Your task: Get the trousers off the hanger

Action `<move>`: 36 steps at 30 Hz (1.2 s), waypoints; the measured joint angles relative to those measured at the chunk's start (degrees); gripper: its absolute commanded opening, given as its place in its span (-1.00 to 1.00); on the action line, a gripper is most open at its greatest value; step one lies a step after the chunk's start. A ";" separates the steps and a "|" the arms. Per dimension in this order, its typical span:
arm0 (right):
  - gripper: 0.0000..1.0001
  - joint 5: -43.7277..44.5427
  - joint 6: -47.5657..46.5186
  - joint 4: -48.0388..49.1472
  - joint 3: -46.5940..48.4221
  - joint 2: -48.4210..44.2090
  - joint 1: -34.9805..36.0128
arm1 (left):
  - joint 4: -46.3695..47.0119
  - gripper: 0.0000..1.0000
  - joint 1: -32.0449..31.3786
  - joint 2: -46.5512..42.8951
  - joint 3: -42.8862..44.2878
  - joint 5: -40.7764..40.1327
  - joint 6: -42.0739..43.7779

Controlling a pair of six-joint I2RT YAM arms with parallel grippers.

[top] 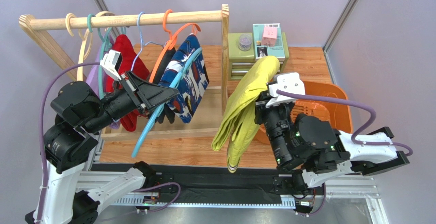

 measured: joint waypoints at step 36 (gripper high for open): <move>-1.00 -25.38 28.48 -50.86 27.32 10.32 -45.99 | -1.55 -1.00 0.00 -1.14 0.94 -0.28 1.42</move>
